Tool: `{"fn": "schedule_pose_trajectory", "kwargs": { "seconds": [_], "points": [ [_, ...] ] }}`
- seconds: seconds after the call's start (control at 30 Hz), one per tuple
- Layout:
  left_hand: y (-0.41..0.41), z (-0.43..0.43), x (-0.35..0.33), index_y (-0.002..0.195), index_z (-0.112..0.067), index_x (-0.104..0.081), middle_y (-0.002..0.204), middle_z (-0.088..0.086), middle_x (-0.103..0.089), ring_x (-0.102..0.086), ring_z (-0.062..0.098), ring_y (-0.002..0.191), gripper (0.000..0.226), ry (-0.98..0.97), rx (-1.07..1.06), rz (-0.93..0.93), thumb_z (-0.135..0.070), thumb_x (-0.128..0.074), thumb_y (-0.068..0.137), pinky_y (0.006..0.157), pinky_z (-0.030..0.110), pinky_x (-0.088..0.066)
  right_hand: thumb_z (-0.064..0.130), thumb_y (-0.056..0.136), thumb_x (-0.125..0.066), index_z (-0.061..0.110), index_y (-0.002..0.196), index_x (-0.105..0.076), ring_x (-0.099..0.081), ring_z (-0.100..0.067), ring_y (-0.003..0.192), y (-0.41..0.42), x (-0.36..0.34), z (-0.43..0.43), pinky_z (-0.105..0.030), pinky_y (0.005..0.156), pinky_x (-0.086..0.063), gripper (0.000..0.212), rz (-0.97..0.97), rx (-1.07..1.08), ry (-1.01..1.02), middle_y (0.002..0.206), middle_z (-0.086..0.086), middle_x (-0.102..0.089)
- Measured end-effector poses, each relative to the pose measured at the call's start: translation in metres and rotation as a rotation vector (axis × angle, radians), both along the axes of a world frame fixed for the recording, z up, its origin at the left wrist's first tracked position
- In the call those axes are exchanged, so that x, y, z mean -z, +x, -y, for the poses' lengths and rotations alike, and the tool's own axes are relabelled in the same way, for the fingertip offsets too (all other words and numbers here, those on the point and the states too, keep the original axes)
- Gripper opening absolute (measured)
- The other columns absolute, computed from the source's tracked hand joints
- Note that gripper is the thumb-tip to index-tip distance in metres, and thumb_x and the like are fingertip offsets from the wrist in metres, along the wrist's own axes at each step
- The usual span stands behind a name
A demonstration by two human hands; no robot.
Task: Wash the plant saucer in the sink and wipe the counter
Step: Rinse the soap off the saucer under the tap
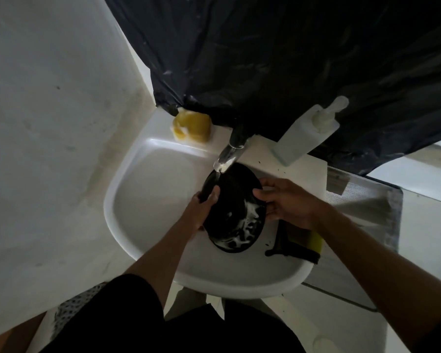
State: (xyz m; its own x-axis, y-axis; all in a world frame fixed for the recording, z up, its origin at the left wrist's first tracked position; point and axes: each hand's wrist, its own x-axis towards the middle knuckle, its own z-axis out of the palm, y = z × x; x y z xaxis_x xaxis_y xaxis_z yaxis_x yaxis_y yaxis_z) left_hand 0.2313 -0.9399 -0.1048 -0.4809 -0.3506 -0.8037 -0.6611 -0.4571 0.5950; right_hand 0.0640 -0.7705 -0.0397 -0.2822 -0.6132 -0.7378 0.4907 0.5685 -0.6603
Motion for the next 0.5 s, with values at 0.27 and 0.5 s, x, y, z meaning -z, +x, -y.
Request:
{"fn": "schedule_pose_trajectory", "kwargs": {
  "seconds": [0.27,0.5],
  "points": [
    [0.011,0.018,0.003,0.121,-0.020,-0.059,0.112,0.000,-0.071,-0.072,0.017,0.097,0.062,-0.122,-0.022,0.019,-0.047,-0.090,0.074,0.084,0.040,-0.063,0.015,0.100,-0.060,0.013,0.119,-0.065,-0.073,-0.025,0.096,-0.007,0.009,0.000,-0.038,0.077,-0.060,0.020,-0.086,0.018,0.065,0.112,-0.011,-0.074],
    [0.033,0.042,0.003,0.116,-0.014,-0.062,0.108,0.000,-0.070,-0.070,0.018,0.099,0.088,-0.354,0.006,0.126,-0.067,-0.092,0.053,0.080,0.031,-0.060,0.032,0.095,-0.068,0.019,0.128,-0.062,-0.070,-0.022,0.106,0.004,0.029,0.029,-0.035,0.082,-0.059,0.036,-0.121,-0.025,0.089,0.119,-0.006,-0.072]
  ]
}}
